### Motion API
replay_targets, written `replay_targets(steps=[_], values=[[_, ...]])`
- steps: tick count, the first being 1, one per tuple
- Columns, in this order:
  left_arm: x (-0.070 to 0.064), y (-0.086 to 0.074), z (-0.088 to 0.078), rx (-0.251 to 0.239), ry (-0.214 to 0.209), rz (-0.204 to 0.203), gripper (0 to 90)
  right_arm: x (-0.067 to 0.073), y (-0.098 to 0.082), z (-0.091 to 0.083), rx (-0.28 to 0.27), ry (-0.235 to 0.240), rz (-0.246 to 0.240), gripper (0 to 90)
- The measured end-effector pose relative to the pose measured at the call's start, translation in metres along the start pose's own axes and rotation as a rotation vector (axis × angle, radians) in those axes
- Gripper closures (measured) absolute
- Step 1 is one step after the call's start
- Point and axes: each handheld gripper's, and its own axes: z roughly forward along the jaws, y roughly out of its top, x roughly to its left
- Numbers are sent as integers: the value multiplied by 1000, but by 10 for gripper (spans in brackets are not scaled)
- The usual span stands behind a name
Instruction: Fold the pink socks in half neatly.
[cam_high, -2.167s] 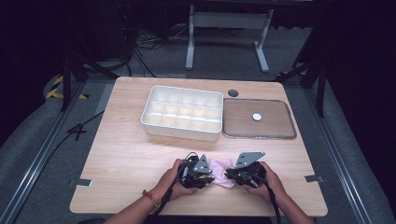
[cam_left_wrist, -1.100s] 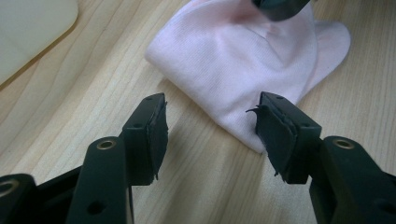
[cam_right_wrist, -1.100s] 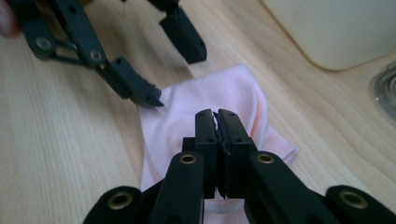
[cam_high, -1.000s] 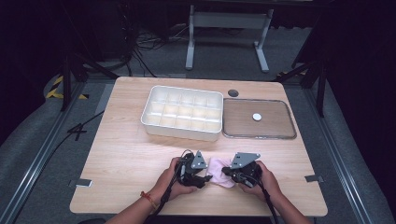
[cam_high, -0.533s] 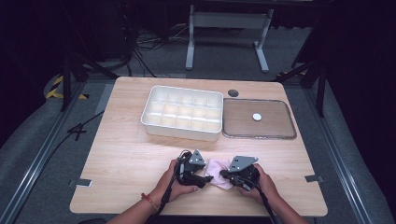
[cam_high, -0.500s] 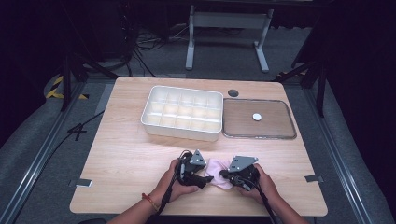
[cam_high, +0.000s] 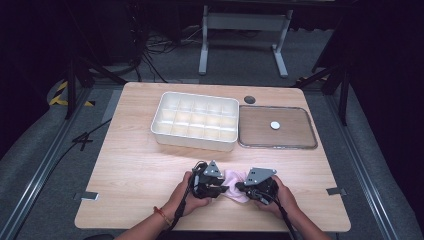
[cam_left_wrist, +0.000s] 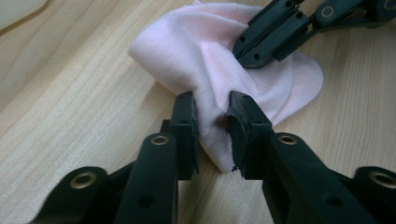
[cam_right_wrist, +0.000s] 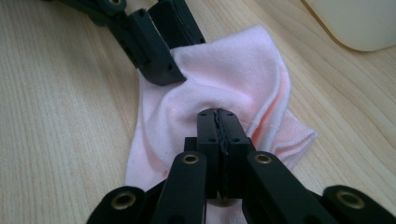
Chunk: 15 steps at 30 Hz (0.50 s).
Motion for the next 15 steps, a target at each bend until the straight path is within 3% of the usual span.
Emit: replay_targets(steps=[3,6,15], values=[[-1,2,-2,-16,13,23,775,1,0,0,2,-8,-5,888],[-1,4,-4,-35,13,17,786,2,2,1,7,-16,-28,888],[-3,8,-7,-55,25,36,828,4,4,2,14,-22,-29,888]])
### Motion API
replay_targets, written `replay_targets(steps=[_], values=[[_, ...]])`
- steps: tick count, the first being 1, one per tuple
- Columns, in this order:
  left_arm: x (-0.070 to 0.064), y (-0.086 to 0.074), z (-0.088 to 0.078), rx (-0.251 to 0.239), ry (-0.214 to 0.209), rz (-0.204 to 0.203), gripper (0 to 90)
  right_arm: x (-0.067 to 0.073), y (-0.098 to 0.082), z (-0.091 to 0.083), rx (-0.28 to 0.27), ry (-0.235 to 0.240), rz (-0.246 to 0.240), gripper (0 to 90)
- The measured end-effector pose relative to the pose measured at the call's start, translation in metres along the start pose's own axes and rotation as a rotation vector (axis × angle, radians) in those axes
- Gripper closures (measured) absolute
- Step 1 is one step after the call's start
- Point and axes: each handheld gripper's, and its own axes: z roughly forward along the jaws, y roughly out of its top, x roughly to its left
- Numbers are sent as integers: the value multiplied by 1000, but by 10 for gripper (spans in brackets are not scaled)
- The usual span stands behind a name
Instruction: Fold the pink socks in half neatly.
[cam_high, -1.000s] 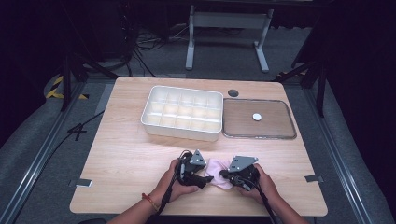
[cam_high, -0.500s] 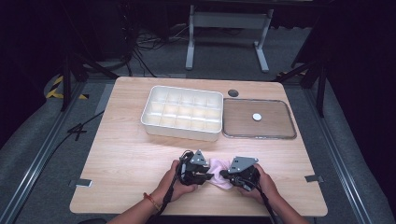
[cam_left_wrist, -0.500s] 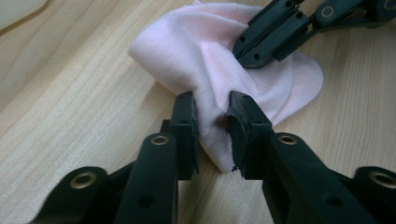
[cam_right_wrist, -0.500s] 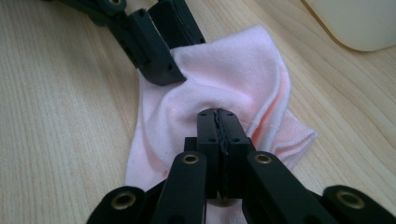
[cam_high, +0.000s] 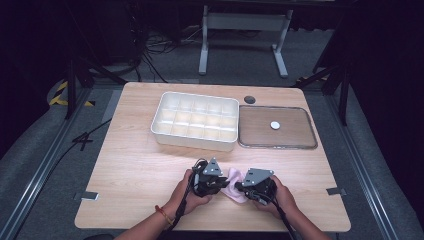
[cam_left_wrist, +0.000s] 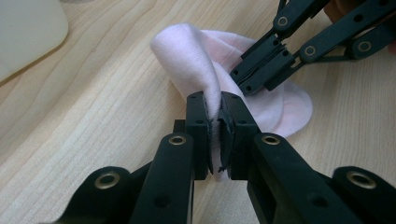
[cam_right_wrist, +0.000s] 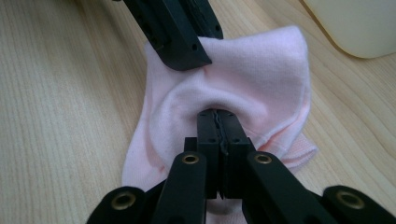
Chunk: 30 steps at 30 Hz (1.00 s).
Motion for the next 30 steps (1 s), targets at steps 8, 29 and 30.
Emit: replay_targets(steps=[8,29,30], values=[[-2,4,-5,-39,-10,-2,817,2,5,4,2,-12,-13,887],[2,3,-8,-24,37,2,824,-3,8,-6,-45,10,28,854],[2,3,-8,-27,36,3,824,-2,8,-8,-54,24,37,861]])
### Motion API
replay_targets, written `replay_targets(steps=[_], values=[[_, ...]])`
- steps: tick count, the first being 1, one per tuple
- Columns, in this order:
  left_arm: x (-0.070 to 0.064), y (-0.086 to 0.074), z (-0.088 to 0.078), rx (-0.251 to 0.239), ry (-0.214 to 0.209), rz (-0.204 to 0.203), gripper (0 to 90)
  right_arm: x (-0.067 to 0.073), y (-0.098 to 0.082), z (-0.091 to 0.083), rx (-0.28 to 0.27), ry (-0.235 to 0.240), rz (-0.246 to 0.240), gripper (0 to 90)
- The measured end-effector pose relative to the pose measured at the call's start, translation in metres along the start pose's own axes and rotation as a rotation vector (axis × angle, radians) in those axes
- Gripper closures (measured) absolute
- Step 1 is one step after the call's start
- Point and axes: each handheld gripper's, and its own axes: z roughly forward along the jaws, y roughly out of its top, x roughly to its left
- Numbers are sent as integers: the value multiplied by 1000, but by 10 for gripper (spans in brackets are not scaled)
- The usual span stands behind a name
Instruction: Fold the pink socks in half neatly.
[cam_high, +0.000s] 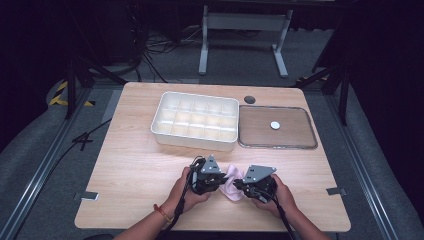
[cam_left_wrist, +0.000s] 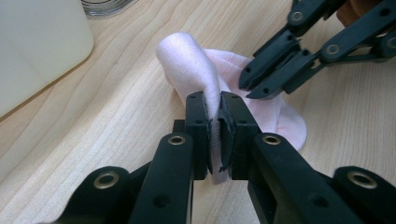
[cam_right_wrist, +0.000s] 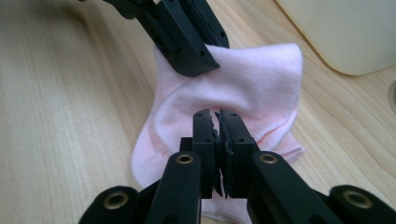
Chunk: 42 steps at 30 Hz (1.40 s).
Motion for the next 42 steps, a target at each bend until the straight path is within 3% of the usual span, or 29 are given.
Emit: replay_targets(steps=[9,18,22,27,31,36,37,42], values=[[-4,3,-1,-9,-12,34,826,4,5,16,36,-23,-15,880],[-5,2,-1,-17,1,23,824,4,9,27,20,-45,-22,857],[-2,2,-3,-1,14,33,829,0,7,22,1,-33,3,757],[-1,1,-4,2,25,34,830,-7,2,3,-34,-40,30,744],[-1,1,-4,-2,24,24,830,-12,-6,-5,-5,-54,41,765],[-7,3,-3,-15,22,49,826,-14,-8,0,41,-59,34,787],[-8,4,-3,-10,22,72,822,-14,-9,2,46,-56,30,791],[-16,5,2,15,25,123,808,-16,-9,5,40,-57,44,801]])
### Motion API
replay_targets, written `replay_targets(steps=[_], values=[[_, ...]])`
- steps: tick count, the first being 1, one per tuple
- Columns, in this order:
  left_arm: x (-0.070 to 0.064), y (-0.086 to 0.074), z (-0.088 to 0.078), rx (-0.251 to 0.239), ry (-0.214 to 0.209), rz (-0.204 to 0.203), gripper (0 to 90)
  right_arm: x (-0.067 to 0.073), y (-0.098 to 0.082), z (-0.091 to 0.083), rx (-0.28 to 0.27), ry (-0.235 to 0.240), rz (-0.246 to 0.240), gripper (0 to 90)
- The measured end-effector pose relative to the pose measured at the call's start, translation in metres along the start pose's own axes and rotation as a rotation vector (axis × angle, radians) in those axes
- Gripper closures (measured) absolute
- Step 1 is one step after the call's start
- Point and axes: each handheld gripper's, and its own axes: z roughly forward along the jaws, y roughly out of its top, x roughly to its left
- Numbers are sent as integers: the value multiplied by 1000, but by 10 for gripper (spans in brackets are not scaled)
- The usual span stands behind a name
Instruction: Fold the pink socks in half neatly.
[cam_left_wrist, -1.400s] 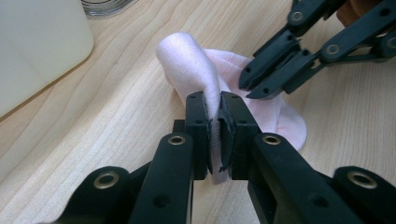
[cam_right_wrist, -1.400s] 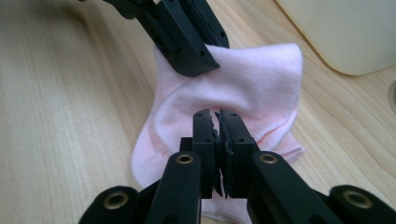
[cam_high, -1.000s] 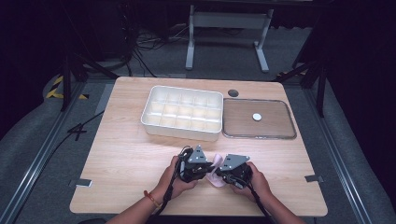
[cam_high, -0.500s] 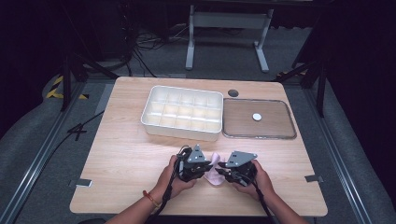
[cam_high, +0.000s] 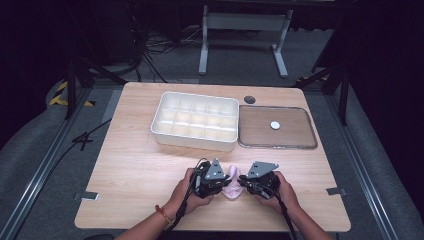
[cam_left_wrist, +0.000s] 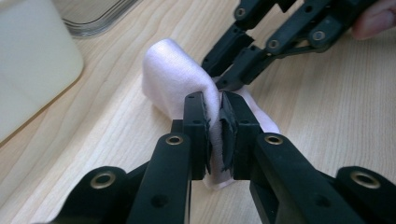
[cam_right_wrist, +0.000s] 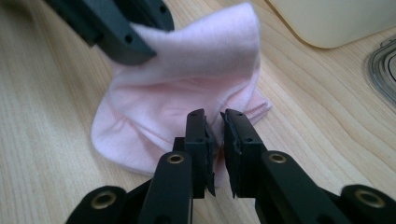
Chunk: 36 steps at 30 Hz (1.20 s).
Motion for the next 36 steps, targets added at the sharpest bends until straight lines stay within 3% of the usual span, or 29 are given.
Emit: replay_targets(steps=[8,9,12,17,21,25,29,32,36], values=[[-7,3,10,20,-1,34,787,1,1,3,-11,2,1,792],[-8,4,13,28,0,34,789,0,1,4,-18,11,3,741],[-8,4,14,25,-1,33,793,-3,1,2,-20,20,2,724],[-7,3,14,23,-8,26,794,-11,-4,-10,-34,11,23,779],[-8,3,14,26,-19,33,788,-11,-7,-3,16,24,-2,824],[-8,3,16,30,-27,38,787,-14,-8,-1,21,22,14,823],[-10,3,19,39,-27,45,784,-16,-10,0,7,32,38,825],[-12,2,22,43,-24,54,780,-16,-9,0,8,24,28,819],[-12,2,24,47,-21,57,779,-17,-5,-10,-40,-8,25,813]])
